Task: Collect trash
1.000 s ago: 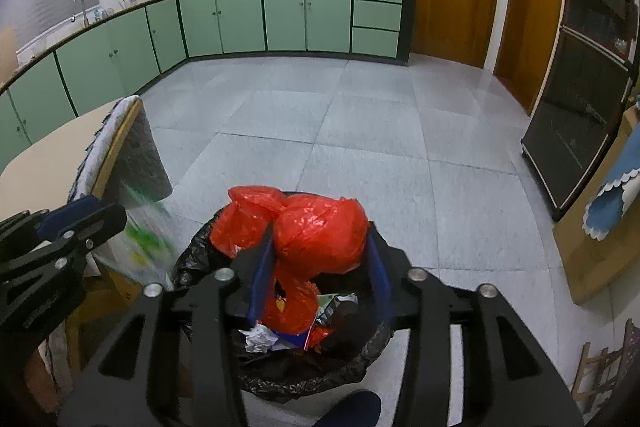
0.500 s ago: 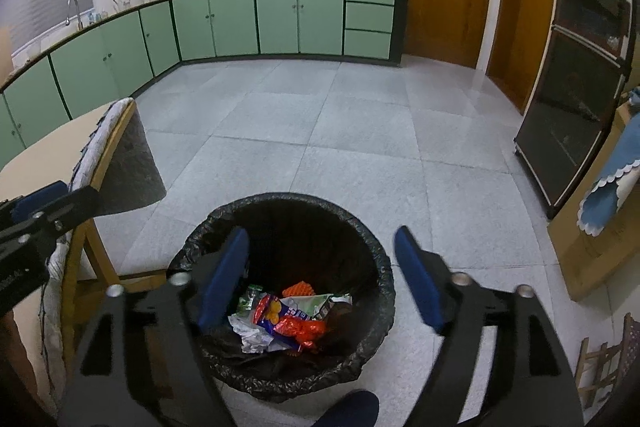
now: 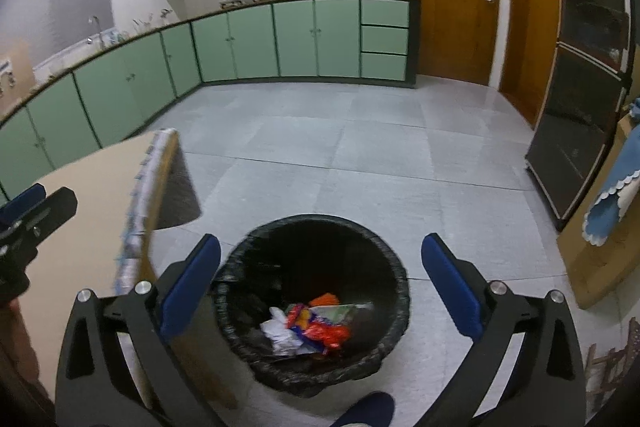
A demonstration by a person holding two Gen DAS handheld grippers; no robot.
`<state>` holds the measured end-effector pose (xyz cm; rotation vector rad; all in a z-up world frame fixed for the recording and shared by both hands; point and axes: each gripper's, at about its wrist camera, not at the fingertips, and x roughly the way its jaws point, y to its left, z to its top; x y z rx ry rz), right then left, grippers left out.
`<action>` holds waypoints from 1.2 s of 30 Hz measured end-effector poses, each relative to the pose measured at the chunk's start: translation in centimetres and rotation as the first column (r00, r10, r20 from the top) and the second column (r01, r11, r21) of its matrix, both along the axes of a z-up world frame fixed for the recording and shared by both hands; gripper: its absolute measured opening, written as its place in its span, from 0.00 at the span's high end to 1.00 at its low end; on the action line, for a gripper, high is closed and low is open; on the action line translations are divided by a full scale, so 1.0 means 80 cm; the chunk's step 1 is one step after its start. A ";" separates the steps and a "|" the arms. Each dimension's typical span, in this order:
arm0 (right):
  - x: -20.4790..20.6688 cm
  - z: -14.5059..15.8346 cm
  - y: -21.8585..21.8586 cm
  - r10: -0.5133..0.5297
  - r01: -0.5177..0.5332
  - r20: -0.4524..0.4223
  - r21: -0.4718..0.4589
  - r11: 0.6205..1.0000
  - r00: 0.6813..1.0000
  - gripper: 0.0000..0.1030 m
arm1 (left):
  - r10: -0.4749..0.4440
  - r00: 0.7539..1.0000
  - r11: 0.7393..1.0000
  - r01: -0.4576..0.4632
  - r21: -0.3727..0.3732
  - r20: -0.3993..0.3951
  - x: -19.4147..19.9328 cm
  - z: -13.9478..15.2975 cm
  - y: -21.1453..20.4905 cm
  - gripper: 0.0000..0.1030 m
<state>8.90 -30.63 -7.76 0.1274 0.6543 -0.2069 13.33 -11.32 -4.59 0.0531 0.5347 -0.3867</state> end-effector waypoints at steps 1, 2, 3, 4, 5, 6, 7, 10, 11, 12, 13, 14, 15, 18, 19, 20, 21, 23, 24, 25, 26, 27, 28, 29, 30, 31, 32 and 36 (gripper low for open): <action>-0.007 0.007 0.006 0.009 -0.009 0.008 0.002 1.000 1.000 0.05 | 0.006 1.000 1.000 -0.006 -0.007 0.007 -0.007 0.006 0.007 0.09; -0.013 0.013 0.011 0.016 -0.016 0.012 0.004 1.000 1.000 0.05 | 0.010 1.000 1.000 -0.010 -0.012 0.010 -0.012 0.008 0.011 0.09; -0.017 0.018 0.014 0.020 -0.020 0.014 0.005 1.000 1.000 0.05 | 0.015 1.000 1.000 -0.015 -0.016 0.013 -0.019 0.013 0.017 0.08; -0.023 0.024 0.019 0.024 -0.024 0.017 0.008 1.000 1.000 0.05 | 0.021 1.000 1.000 -0.021 -0.016 0.016 -0.024 0.016 0.021 0.08; -0.030 0.029 0.022 0.027 -0.027 0.019 0.015 1.000 0.999 0.05 | 0.025 1.000 1.000 -0.025 -0.018 0.018 -0.029 0.019 0.025 0.08; -0.036 0.033 0.026 0.028 -0.029 0.020 0.024 0.999 0.999 0.05 | 0.032 0.999 0.999 -0.031 -0.022 0.018 -0.035 0.023 0.030 0.08; -0.040 0.036 0.029 0.030 -0.030 0.021 0.030 0.999 0.999 0.05 | 0.038 0.999 0.999 -0.038 -0.025 0.017 -0.040 0.025 0.034 0.08; -0.058 0.049 0.038 0.040 -0.041 0.024 0.044 0.998 0.999 0.05 | 0.050 0.999 0.998 -0.050 -0.032 0.012 -0.058 0.029 0.044 0.08; -0.064 0.052 0.041 0.045 -0.046 0.026 0.042 0.998 0.999 0.05 | 0.057 0.998 0.998 -0.057 -0.032 0.013 -0.062 0.029 0.047 0.07; -0.070 0.057 0.046 0.054 -0.055 0.031 0.037 0.998 0.998 0.05 | 0.064 0.998 0.998 -0.064 -0.030 0.012 -0.068 0.030 0.051 0.07; -0.074 0.060 0.048 0.060 -0.061 0.033 0.034 0.998 0.998 0.05 | 0.067 0.998 0.997 -0.067 -0.031 0.008 -0.073 0.031 0.054 0.07; -0.080 0.064 0.053 0.068 -0.069 0.034 0.024 0.997 0.997 0.05 | 0.070 0.998 0.997 -0.069 -0.033 0.004 -0.077 0.032 0.056 0.07; -0.084 0.068 0.057 0.073 -0.073 0.033 0.016 0.997 0.997 0.05 | 0.079 0.997 0.996 -0.079 -0.032 0.004 -0.083 0.033 0.059 0.07; -0.098 0.074 0.069 0.087 -0.087 0.031 0.001 0.996 0.996 0.05 | 0.099 0.995 0.995 -0.099 -0.025 0.019 -0.097 0.039 0.069 0.06; -0.103 0.075 0.072 0.089 -0.089 0.028 -0.002 0.996 0.996 0.05 | 0.107 0.994 0.994 -0.106 -0.025 0.022 -0.101 0.040 0.072 0.06; -0.106 0.076 0.074 0.090 -0.090 0.026 -0.004 0.996 0.996 0.05 | 0.110 0.994 0.994 -0.109 -0.026 0.022 -0.105 0.041 0.074 0.06; -0.109 0.076 0.077 0.094 -0.094 0.022 -0.004 0.996 0.995 0.05 | 0.111 0.994 0.994 -0.111 -0.025 0.022 -0.109 0.043 0.077 0.06; -0.115 0.076 0.080 0.098 -0.098 0.017 0.001 0.995 0.995 0.05 | 0.117 0.993 0.993 -0.116 -0.021 0.027 -0.117 0.046 0.078 0.06; -0.118 0.077 0.082 0.099 -0.099 0.016 0.007 0.995 0.995 0.05 | 0.122 0.992 0.992 -0.122 -0.017 0.033 -0.123 0.048 0.080 0.06; -0.121 0.078 0.084 0.100 -0.101 0.015 0.010 0.995 0.995 0.05 | 0.128 0.991 0.992 -0.127 -0.014 0.038 -0.127 0.050 0.081 0.06; -0.124 0.080 0.086 0.101 -0.101 0.015 0.011 0.995 0.995 0.05 | 0.133 0.990 0.991 -0.133 -0.011 0.042 -0.128 0.053 0.082 0.06; -0.128 0.082 0.088 0.102 -0.102 0.018 0.012 0.995 0.995 0.05 | 0.143 0.988 0.990 -0.142 -0.010 0.050 -0.133 0.056 0.084 0.06; -0.130 0.083 0.090 0.105 -0.105 0.020 0.012 0.994 0.994 0.05 | 0.147 0.988 0.989 -0.146 -0.010 0.054 -0.138 0.056 0.085 0.06; -0.132 0.086 0.092 0.108 -0.109 0.022 0.011 0.994 0.994 0.05 | 0.150 0.987 0.989 -0.149 -0.011 0.055 -0.141 0.058 0.086 0.06; -0.134 0.088 0.094 0.111 -0.111 0.026 0.007 0.994 0.993 0.05 | 0.150 0.987 0.989 -0.150 -0.013 0.054 -0.145 0.060 0.088 0.06; -0.136 0.088 0.096 0.113 -0.113 0.027 0.004 0.994 0.993 0.05 | 0.147 0.988 0.989 -0.146 -0.013 0.053 -0.147 0.061 0.087 0.06; -0.138 0.090 0.098 0.112 -0.112 0.032 0.002 0.994 0.993 0.05 | 0.144 0.988 0.990 -0.144 -0.011 0.053 -0.148 0.063 0.088 0.06; -0.140 0.090 0.099 0.115 -0.115 0.034 0.007 0.993 0.993 0.05 | 0.141 0.988 0.990 -0.141 0.001 0.066 -0.158 0.066 0.086 0.06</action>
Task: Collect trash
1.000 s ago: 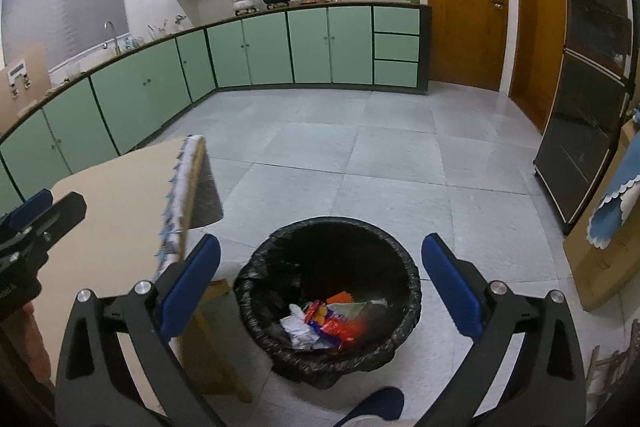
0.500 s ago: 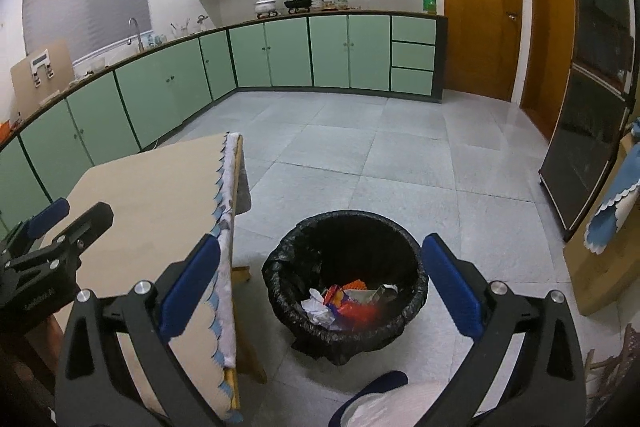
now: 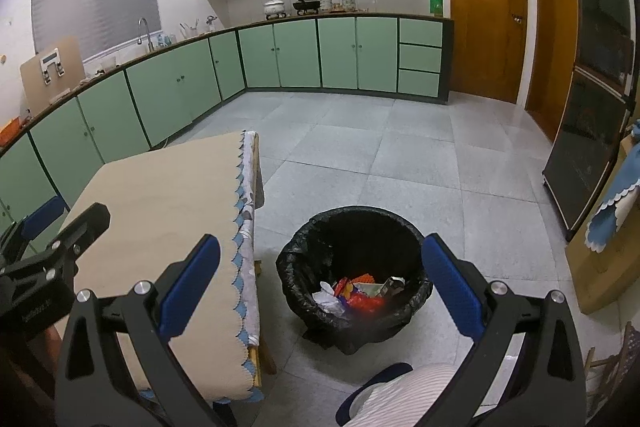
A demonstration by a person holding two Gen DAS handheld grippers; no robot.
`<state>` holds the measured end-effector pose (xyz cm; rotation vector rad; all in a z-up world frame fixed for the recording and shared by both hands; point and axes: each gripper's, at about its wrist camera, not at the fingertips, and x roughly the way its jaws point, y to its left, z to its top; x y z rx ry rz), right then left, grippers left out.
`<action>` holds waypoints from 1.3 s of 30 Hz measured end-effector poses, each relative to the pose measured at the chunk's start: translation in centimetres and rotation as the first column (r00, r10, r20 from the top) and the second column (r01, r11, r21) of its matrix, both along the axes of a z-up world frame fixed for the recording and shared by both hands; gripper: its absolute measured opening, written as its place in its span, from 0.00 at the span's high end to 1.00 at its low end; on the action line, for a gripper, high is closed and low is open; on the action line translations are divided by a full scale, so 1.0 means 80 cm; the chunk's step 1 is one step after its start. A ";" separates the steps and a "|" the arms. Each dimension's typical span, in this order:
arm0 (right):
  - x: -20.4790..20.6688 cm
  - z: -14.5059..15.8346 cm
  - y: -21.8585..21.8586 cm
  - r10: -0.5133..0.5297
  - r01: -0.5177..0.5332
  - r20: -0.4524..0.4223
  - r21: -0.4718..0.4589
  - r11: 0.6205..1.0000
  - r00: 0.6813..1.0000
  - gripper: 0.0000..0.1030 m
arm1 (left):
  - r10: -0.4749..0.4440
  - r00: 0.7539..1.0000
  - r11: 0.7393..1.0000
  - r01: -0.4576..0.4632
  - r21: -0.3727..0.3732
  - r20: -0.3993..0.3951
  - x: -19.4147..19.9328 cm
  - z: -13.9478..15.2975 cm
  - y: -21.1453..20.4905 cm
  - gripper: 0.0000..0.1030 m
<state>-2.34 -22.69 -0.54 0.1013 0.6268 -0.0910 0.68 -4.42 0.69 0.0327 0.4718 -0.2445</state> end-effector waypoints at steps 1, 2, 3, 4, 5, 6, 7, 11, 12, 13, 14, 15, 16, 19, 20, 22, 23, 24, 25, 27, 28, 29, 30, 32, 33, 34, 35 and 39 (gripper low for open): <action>0.000 0.001 0.000 0.001 -0.001 0.001 -0.001 1.000 1.000 0.05 | -0.003 1.000 1.000 0.003 0.000 -0.002 -0.003 -0.001 0.000 0.06; -0.001 0.002 0.000 0.002 -0.002 0.002 -0.004 1.000 1.000 0.05 | -0.004 1.000 1.000 0.005 0.003 -0.003 -0.004 -0.001 -0.001 0.06; -0.002 0.003 0.000 0.002 -0.002 0.004 -0.007 1.000 1.000 0.05 | -0.004 1.000 1.000 0.004 0.007 -0.002 -0.005 -0.001 -0.002 0.06; -0.002 0.004 0.000 0.001 -0.001 0.005 -0.008 1.000 1.000 0.05 | -0.003 1.000 1.000 0.003 0.011 0.001 -0.008 -0.001 -0.003 0.06; -0.003 0.004 0.001 0.001 -0.001 0.007 -0.008 1.000 1.000 0.05 | -0.002 1.000 1.000 0.002 0.013 0.003 -0.010 -0.001 -0.004 0.06; -0.004 0.005 0.001 0.004 -0.004 0.008 -0.009 1.000 1.000 0.05 | -0.002 1.000 1.000 0.002 0.015 0.007 -0.011 0.000 -0.004 0.06; -0.005 0.004 0.002 0.005 -0.005 0.008 -0.008 1.000 1.000 0.05 | -0.002 1.000 1.000 0.002 0.015 0.009 -0.012 0.001 -0.005 0.06; -0.006 0.004 0.001 0.008 -0.008 0.012 -0.004 1.000 1.000 0.05 | -0.004 1.000 1.000 0.004 0.009 0.003 -0.014 0.001 -0.007 0.06; -0.007 0.003 0.000 0.007 -0.007 0.015 -0.003 1.000 1.000 0.05 | -0.002 1.000 1.000 0.002 0.008 0.002 -0.014 0.000 -0.007 0.06; -0.008 0.003 0.000 0.008 -0.007 0.016 -0.003 1.000 1.000 0.05 | -0.001 1.000 1.000 0.001 0.007 0.000 -0.013 0.000 -0.007 0.06; -0.008 0.003 0.000 0.008 -0.008 0.016 -0.004 1.000 1.000 0.05 | 0.001 1.000 1.000 -0.001 0.006 -0.002 -0.013 0.000 -0.006 0.06; -0.008 0.002 0.001 0.008 -0.008 0.016 -0.005 1.000 1.000 0.05 | 0.002 1.000 1.000 -0.002 0.005 -0.001 -0.013 0.000 -0.005 0.06; -0.008 0.002 0.001 0.008 -0.008 0.015 -0.005 1.000 1.000 0.05 | 0.002 1.000 1.000 -0.002 0.007 -0.001 -0.012 0.000 -0.004 0.06; -0.009 0.003 0.001 0.010 -0.010 0.013 -0.007 1.000 1.000 0.05 | 0.002 1.000 1.000 -0.002 0.010 -0.004 -0.012 -0.003 -0.002 0.06; -0.009 0.003 0.000 0.012 -0.012 0.012 -0.006 1.000 1.000 0.05 | 0.003 1.000 1.000 -0.003 0.010 -0.007 -0.012 -0.004 -0.002 0.06; -0.008 0.004 0.002 0.015 -0.015 0.010 -0.007 1.000 1.000 0.05 | 0.006 1.000 1.000 -0.006 0.008 -0.014 -0.012 -0.007 -0.002 0.06; -0.007 0.004 0.002 0.016 -0.016 0.010 -0.008 1.000 1.000 0.05 | 0.007 1.000 1.000 -0.007 0.007 -0.016 -0.011 -0.007 -0.002 0.06; -0.007 0.004 0.003 0.017 -0.017 0.009 -0.009 1.000 1.000 0.05 | 0.008 1.000 1.000 -0.008 0.006 -0.017 -0.011 -0.007 -0.002 0.06; -0.004 0.004 0.002 0.018 -0.017 0.009 -0.010 1.000 1.000 0.05 | 0.008 1.000 1.000 -0.008 0.005 -0.017 -0.011 -0.007 -0.002 0.06; -0.004 0.004 0.003 0.019 -0.019 0.010 -0.008 1.000 1.000 0.05 | 0.009 1.000 1.000 -0.009 0.005 -0.017 -0.012 -0.007 -0.002 0.06; -0.004 0.004 0.003 0.019 -0.019 0.010 -0.009 1.000 1.000 0.05 | 0.009 1.000 1.000 -0.009 0.004 -0.017 -0.012 -0.008 -0.002 0.06; -0.004 0.004 0.003 0.020 -0.020 0.009 -0.010 1.000 1.000 0.05 | 0.009 1.000 1.000 -0.009 0.005 -0.017 -0.012 -0.007 -0.001 0.06; -0.004 0.004 0.004 0.021 -0.021 0.009 -0.012 1.000 1.000 0.05 | 0.011 1.000 1.000 -0.011 0.004 -0.018 -0.012 -0.007 -0.002 0.06; -0.005 0.004 0.004 0.021 -0.021 0.010 -0.013 1.000 1.000 0.05 | 0.013 1.000 1.000 -0.013 0.001 -0.021 -0.011 -0.008 -0.002 0.06; -0.004 0.004 0.004 0.020 -0.020 0.009 -0.012 1.000 1.000 0.05 | 0.014 1.000 1.000 -0.014 -0.001 -0.022 -0.010 -0.008 0.000 0.06; -0.004 0.004 0.004 0.020 -0.020 0.009 -0.012 1.000 1.000 0.05 | 0.014 1.000 1.000 -0.014 -0.001 -0.024 -0.010 -0.008 0.000 0.06; -0.004 0.004 0.004 0.020 -0.020 0.010 -0.011 1.000 1.000 0.05 | 0.015 1.000 1.000 -0.015 -0.001 -0.024 -0.010 -0.009 0.000 0.06; -0.004 0.004 0.003 0.022 -0.021 0.010 -0.012 1.000 1.000 0.05 | 0.017 1.000 1.000 -0.017 -0.002 -0.024 -0.010 -0.008 0.002 0.06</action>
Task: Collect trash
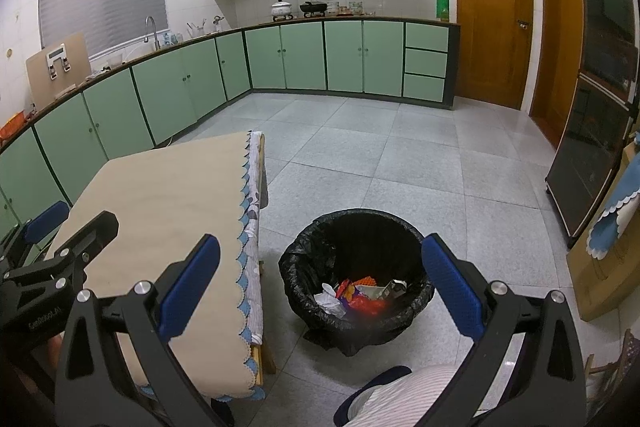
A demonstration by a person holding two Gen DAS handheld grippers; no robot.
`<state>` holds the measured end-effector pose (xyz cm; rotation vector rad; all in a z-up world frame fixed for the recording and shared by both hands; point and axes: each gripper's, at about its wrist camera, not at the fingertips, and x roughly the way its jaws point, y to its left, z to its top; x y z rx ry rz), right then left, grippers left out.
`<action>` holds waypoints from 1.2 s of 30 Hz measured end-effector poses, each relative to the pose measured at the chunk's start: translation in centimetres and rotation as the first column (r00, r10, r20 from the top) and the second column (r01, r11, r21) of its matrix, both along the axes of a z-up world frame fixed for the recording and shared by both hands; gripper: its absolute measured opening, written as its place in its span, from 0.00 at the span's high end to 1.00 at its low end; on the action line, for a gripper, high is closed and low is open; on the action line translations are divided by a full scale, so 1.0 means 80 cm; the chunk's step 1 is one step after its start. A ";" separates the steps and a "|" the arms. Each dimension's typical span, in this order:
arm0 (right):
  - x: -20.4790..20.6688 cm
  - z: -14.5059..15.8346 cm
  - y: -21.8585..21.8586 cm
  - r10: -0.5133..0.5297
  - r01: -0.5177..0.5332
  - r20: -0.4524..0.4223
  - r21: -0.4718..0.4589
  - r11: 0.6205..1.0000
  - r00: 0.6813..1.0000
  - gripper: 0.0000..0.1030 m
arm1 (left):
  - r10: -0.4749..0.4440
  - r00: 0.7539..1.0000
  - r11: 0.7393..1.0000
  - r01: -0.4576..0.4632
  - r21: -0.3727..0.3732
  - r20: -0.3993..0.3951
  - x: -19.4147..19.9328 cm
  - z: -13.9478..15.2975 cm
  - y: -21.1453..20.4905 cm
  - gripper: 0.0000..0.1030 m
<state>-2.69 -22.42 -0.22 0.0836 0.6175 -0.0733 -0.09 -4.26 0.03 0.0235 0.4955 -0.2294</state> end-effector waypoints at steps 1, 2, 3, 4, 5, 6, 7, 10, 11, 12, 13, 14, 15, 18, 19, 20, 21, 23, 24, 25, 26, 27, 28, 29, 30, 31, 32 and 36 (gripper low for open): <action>0.000 0.000 0.000 0.000 0.000 -0.001 -0.001 1.000 1.000 0.05 | 0.000 1.000 1.000 0.000 0.000 0.000 0.000 0.000 0.000 0.06; 0.000 0.000 0.000 0.000 0.000 -0.002 -0.002 1.000 1.000 0.05 | 0.001 1.000 1.000 -0.001 -0.001 -0.001 0.000 -0.001 0.000 0.06; 0.000 0.000 0.000 0.000 0.000 -0.002 -0.002 1.000 1.000 0.05 | 0.002 1.000 1.000 -0.002 -0.001 -0.001 0.000 -0.001 0.000 0.06; -0.001 0.001 0.001 0.000 0.000 -0.001 -0.001 1.000 1.000 0.05 | 0.003 1.000 1.000 -0.003 -0.001 0.000 0.000 -0.001 0.000 0.06; -0.001 0.001 0.001 -0.001 0.001 0.000 -0.001 1.000 1.000 0.05 | 0.004 1.000 1.000 -0.004 0.000 0.000 -0.001 -0.002 0.000 0.06; -0.001 0.001 0.001 -0.001 0.001 0.000 -0.001 1.000 1.000 0.05 | 0.004 1.000 1.000 -0.004 0.001 -0.001 -0.001 -0.002 -0.002 0.06; -0.001 0.000 0.001 -0.001 0.001 -0.001 -0.002 1.000 1.000 0.05 | 0.005 1.000 1.000 -0.005 0.001 -0.001 -0.001 -0.002 -0.002 0.06; -0.001 0.001 0.001 -0.001 0.001 0.000 -0.002 1.000 1.000 0.05 | 0.005 1.000 1.000 -0.005 0.000 0.000 -0.001 -0.002 -0.002 0.06; -0.001 0.001 0.001 0.000 0.000 -0.001 -0.002 1.000 1.000 0.05 | 0.005 1.000 1.000 -0.005 0.000 0.000 -0.001 -0.002 -0.002 0.06; -0.001 0.001 0.001 0.000 0.000 -0.001 -0.003 1.000 1.000 0.05 | 0.005 1.000 1.000 -0.005 -0.001 -0.001 0.000 -0.002 -0.001 0.06; -0.001 0.001 0.001 0.000 0.000 0.000 -0.003 1.000 1.000 0.05 | 0.004 1.000 1.000 -0.004 0.000 -0.002 0.000 -0.002 -0.001 0.06; -0.001 0.001 0.001 0.000 0.000 -0.001 -0.003 1.000 1.000 0.05 | 0.005 1.000 1.000 -0.005 0.000 -0.002 -0.001 -0.002 -0.002 0.06; -0.001 0.001 0.001 -0.001 0.001 -0.001 -0.002 1.000 1.000 0.05 | 0.006 1.000 1.000 -0.006 0.000 -0.002 -0.001 -0.003 -0.002 0.06; -0.001 0.001 0.001 0.000 0.000 0.000 -0.003 1.000 1.000 0.05 | 0.006 1.000 1.000 -0.006 -0.002 -0.002 0.000 -0.002 -0.002 0.06; -0.001 0.001 0.001 0.000 0.000 -0.001 -0.002 1.000 1.000 0.05 | 0.006 1.000 1.000 -0.006 0.000 -0.002 0.000 -0.002 -0.002 0.06; -0.001 0.001 0.001 0.000 0.000 0.000 -0.002 1.000 1.000 0.05 | 0.006 1.000 1.000 -0.006 0.000 -0.002 0.000 -0.003 -0.003 0.06; -0.001 0.001 0.001 -0.001 0.001 -0.001 -0.002 1.000 1.000 0.05 | 0.007 1.000 1.000 -0.007 0.000 -0.003 0.000 -0.003 -0.003 0.06; -0.001 0.000 0.002 0.000 0.000 -0.001 -0.003 1.000 1.000 0.05 | 0.007 1.000 1.000 -0.007 -0.001 -0.003 0.000 -0.003 -0.003 0.06; -0.001 0.001 0.002 0.000 0.000 -0.001 -0.003 1.000 1.000 0.05 | 0.007 1.000 1.000 -0.007 -0.001 -0.002 0.000 -0.003 -0.003 0.06; -0.001 0.000 0.002 -0.001 0.001 0.000 -0.003 1.000 1.000 0.05 | 0.007 1.000 1.000 -0.007 0.000 -0.002 0.000 -0.003 -0.003 0.06; -0.001 0.000 0.002 0.000 0.000 0.000 -0.003 1.000 1.000 0.05 | 0.007 1.000 1.000 -0.007 0.000 -0.002 0.000 -0.003 -0.003 0.06; -0.001 0.000 0.002 0.000 0.000 0.000 -0.003 1.000 1.000 0.05 | 0.007 1.000 1.000 -0.007 0.000 -0.004 0.000 -0.003 -0.003 0.06; -0.001 0.000 0.002 -0.001 0.001 0.000 -0.003 1.000 1.000 0.05 | 0.008 1.000 1.000 -0.008 0.000 -0.004 0.000 -0.004 -0.003 0.06; -0.001 0.000 0.002 0.000 0.000 0.000 -0.003 1.000 1.000 0.05 | 0.009 1.000 1.000 -0.009 0.000 -0.003 -0.001 -0.004 -0.003 0.06; -0.001 0.000 0.002 0.000 0.000 -0.001 -0.003 1.000 1.000 0.05 | 0.009 1.000 1.000 -0.009 0.001 -0.002 0.000 -0.004 -0.003 0.06; -0.001 0.000 0.003 0.000 0.000 -0.001 -0.004 1.000 1.000 0.05 | 0.008 1.000 1.000 -0.008 0.001 -0.003 0.000 -0.004 -0.003 0.06; -0.001 0.001 0.003 0.000 0.000 -0.002 -0.004 1.000 1.000 0.05 | 0.008 1.000 1.000 -0.008 0.001 -0.003 0.000 -0.004 -0.003 0.06; -0.001 0.001 0.003 0.000 0.000 -0.001 -0.004 1.000 1.000 0.05 | 0.009 1.000 1.000 -0.009 0.001 -0.003 0.000 -0.004 -0.003 0.06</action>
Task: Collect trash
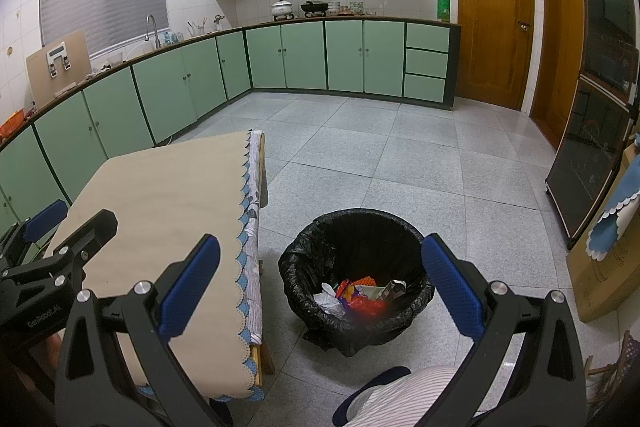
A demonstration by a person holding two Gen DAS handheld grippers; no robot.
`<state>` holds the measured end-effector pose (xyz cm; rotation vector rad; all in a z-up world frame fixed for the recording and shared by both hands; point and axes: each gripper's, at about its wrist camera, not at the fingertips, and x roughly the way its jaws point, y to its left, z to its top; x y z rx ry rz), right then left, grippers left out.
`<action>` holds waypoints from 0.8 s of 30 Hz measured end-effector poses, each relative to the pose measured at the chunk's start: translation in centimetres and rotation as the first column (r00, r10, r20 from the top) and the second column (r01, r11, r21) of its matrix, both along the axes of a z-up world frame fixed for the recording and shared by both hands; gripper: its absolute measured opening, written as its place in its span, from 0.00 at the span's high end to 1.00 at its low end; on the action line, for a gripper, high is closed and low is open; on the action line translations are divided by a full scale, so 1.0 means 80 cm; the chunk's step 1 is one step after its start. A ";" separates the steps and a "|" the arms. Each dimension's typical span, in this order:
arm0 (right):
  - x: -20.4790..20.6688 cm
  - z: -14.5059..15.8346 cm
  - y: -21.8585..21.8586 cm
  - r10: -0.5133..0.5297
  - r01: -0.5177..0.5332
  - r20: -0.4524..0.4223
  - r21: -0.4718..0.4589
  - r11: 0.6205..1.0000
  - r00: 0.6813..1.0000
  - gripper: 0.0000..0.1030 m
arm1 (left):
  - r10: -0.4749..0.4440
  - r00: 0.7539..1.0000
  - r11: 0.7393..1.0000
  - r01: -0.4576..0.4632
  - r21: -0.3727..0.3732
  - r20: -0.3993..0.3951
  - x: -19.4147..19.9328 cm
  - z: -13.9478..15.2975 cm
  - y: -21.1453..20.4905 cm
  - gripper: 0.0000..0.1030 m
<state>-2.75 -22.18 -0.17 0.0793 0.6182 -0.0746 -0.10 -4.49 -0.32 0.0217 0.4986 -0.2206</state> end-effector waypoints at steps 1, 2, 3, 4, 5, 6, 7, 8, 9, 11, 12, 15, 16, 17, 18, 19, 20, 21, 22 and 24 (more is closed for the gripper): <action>0.000 0.000 0.000 0.000 0.000 0.000 0.000 1.000 1.000 0.05 | -0.001 1.000 1.000 0.001 0.000 -0.001 0.000 0.000 0.000 0.06; 0.000 0.000 0.000 0.000 0.000 0.000 0.000 1.000 1.000 0.05 | -0.001 1.000 1.000 0.001 0.000 -0.001 0.000 0.001 0.000 0.06; 0.000 0.000 0.000 0.000 0.000 -0.001 0.001 1.000 1.000 0.05 | 0.000 1.000 1.000 0.000 0.000 0.000 0.000 0.000 0.000 0.06; 0.000 0.000 0.001 0.000 0.000 -0.001 0.001 1.000 1.000 0.05 | 0.001 1.000 1.000 -0.001 0.001 0.000 0.000 0.000 0.000 0.06; 0.000 0.000 0.001 0.000 0.000 -0.001 0.000 1.000 1.000 0.05 | 0.001 1.000 1.000 -0.001 0.001 0.000 -0.001 0.000 0.000 0.06; 0.000 0.000 0.001 0.000 0.000 0.000 -0.001 1.000 1.000 0.05 | 0.002 1.000 1.000 -0.002 0.001 0.001 -0.001 0.000 -0.001 0.06; 0.000 0.000 0.001 -0.001 0.001 0.000 -0.001 1.000 1.000 0.05 | 0.002 1.000 1.000 -0.002 0.001 0.001 -0.001 0.000 0.000 0.06; 0.000 -0.001 0.001 0.000 0.000 0.000 0.000 1.000 1.000 0.05 | 0.002 1.000 1.000 -0.002 0.001 0.000 -0.001 -0.001 0.000 0.06; 0.000 0.000 0.001 0.000 0.000 0.000 0.000 1.000 1.000 0.05 | 0.002 1.000 1.000 -0.002 0.001 0.001 -0.001 0.000 0.000 0.06; 0.000 -0.001 0.001 -0.001 0.001 0.001 0.000 1.000 1.000 0.05 | 0.002 1.000 1.000 -0.002 0.002 0.001 -0.001 -0.001 0.000 0.06; 0.000 -0.001 0.001 -0.001 0.001 0.000 0.000 1.000 1.000 0.05 | 0.002 1.000 1.000 -0.002 0.002 0.001 -0.002 -0.001 0.000 0.06; 0.000 -0.001 0.002 0.001 -0.001 0.000 -0.001 1.000 1.000 0.05 | 0.004 1.000 1.000 -0.004 0.001 0.002 -0.001 -0.001 0.000 0.06; 0.000 -0.001 0.002 0.000 0.000 0.000 -0.001 1.000 1.000 0.05 | 0.004 1.000 1.000 -0.004 0.001 0.002 -0.001 -0.001 0.001 0.06; 0.000 -0.001 0.002 0.000 0.000 0.000 -0.001 1.000 1.000 0.05 | 0.004 1.000 1.000 -0.004 0.002 0.001 -0.001 -0.001 0.000 0.06; 0.000 -0.001 0.002 0.001 -0.001 0.000 -0.001 1.000 1.000 0.05 | 0.004 1.000 1.000 -0.004 0.002 0.001 -0.001 -0.001 0.001 0.06; 0.000 -0.001 0.003 0.000 0.000 0.000 -0.001 1.000 1.000 0.05 | 0.003 1.000 1.000 -0.003 0.002 0.001 -0.001 -0.001 0.001 0.06; 0.000 -0.001 0.003 0.000 0.000 0.000 -0.001 1.000 1.000 0.05 | 0.003 1.000 1.000 -0.003 0.002 0.001 -0.001 0.000 0.000 0.06; 0.000 -0.001 0.003 0.000 0.000 0.000 -0.001 1.000 1.000 0.05 | 0.003 1.000 1.000 -0.003 0.002 0.001 -0.001 -0.001 0.000 0.06; 0.000 -0.001 0.003 0.000 0.000 0.000 -0.001 1.000 1.000 0.05 | 0.003 1.000 1.000 -0.003 0.002 0.001 -0.001 -0.001 0.001 0.06; 0.000 -0.001 0.003 0.000 0.000 0.000 -0.002 1.000 1.000 0.05 | 0.003 1.000 1.000 -0.003 0.002 0.001 -0.002 -0.001 0.000 0.06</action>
